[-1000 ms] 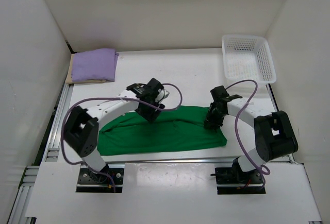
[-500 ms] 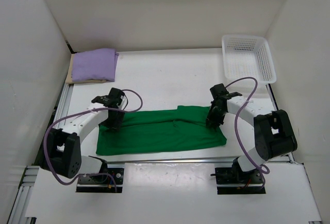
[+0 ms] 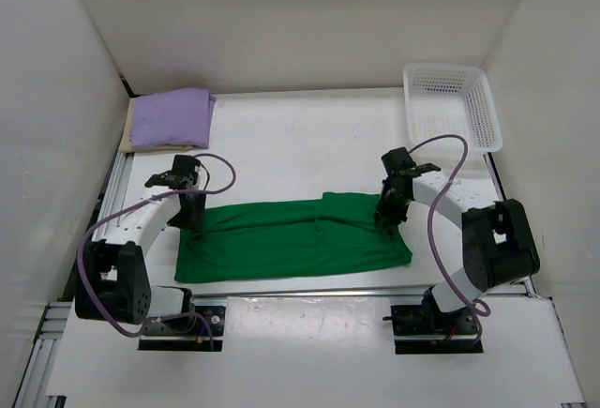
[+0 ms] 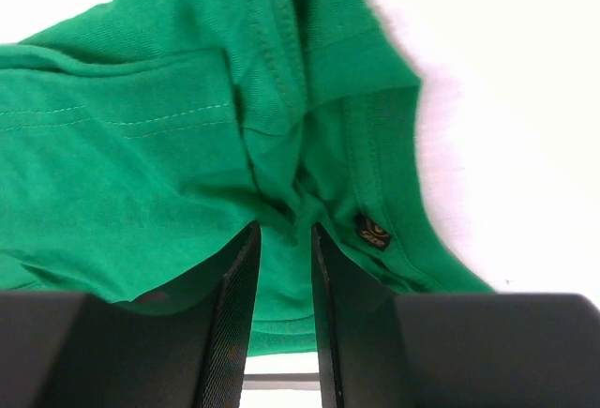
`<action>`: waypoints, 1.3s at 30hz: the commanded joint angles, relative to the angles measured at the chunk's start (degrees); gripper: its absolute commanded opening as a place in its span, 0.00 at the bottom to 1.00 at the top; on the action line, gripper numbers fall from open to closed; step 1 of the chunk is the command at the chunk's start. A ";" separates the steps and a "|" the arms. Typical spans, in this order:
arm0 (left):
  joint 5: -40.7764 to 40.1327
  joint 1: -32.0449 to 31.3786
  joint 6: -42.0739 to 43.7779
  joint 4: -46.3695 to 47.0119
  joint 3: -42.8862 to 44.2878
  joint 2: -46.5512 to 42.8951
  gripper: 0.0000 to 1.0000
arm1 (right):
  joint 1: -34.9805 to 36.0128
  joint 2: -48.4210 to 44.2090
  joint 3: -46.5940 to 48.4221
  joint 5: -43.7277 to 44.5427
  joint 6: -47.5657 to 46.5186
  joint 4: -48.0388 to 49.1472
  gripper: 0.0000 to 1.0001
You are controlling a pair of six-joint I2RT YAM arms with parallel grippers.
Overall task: Fold and stack the t-shirts
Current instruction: Fold the other side of the tshirt into a rectangle
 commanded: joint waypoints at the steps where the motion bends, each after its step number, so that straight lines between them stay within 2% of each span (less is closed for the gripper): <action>1: 0.91 2.39 -0.03 2.18 0.53 0.52 0.80 | -0.19 1.39 1.80 -3.43 -1.16 1.71 0.33; 10: 1.35 4.41 -0.03 2.71 -0.70 3.69 0.80 | -0.19 4.83 1.71 -4.59 -0.63 0.92 0.32; 13: 2.58 4.41 -0.03 3.24 -1.23 4.82 0.80 | -0.19 3.25 1.10 -3.98 -0.63 0.39 0.14; 14: 2.58 4.41 -0.03 3.24 -1.23 4.83 0.77 | -0.19 1.94 1.10 -2.93 -0.63 -0.39 0.05; 16: 2.58 4.41 -0.03 3.76 -1.76 5.36 0.70 | -0.19 0.27 1.62 -1.78 -0.63 -1.80 0.01; 17: 2.58 4.41 -0.03 3.77 -2.28 5.88 0.60 | -0.19 -1.31 2.32 -1.16 -0.63 -2.33 0.01; 22: 2.58 4.41 -0.03 4.30 -2.81 6.93 0.33 | -0.19 -4.75 5.84 3.23 -1.25 -7.07 0.01; 24: 2.58 4.41 -0.03 4.82 -2.81 6.94 0.30 | -0.19 -4.75 6.46 4.11 -2.65 -7.95 0.01; 26: 3.11 4.41 -0.03 4.82 -2.81 6.94 0.22 | -0.19 -4.75 6.46 4.11 -3.17 -8.48 0.01; 28: 3.11 4.41 -0.03 4.82 -2.81 6.94 0.18 | -0.19 -4.14 4.80 4.11 -3.18 -8.48 0.04; 30: 3.11 4.41 -0.03 4.82 -2.81 6.33 0.19 | -0.19 -3.44 4.09 3.51 -3.18 -8.48 0.12; 31: 3.11 4.41 -0.03 4.82 -3.34 6.32 0.22 | -0.19 -2.65 3.56 3.50 -3.18 -8.48 0.27; 32: 2.42 4.41 -0.03 4.13 -3.34 5.45 0.25 | -0.19 -1.95 3.56 3.50 -3.18 -7.87 0.34; 33: 1.89 4.41 -0.03 4.12 -3.34 4.14 0.29 | -0.19 -1.94 3.56 3.50 -3.18 -7.87 0.38; 34: 1.88 4.94 -0.03 3.16 -2.65 3.34 0.38 | -0.72 -1.42 3.56 4.20 -3.18 -7.87 0.42; 35: 1.88 4.94 -0.03 2.02 -2.03 2.47 0.41 | -0.72 -1.41 4.08 4.20 -3.18 -7.87 0.43; 38: 4.25 6.61 -0.03 0.00 2.62 0.35 0.45 | -1.25 -1.41 5.49 5.86 -3.18 -7.87 0.52; 39: 5.73 7.31 -0.03 -1.23 4.11 0.35 0.46 | -1.25 -1.41 7.23 7.26 -3.18 -9.00 0.52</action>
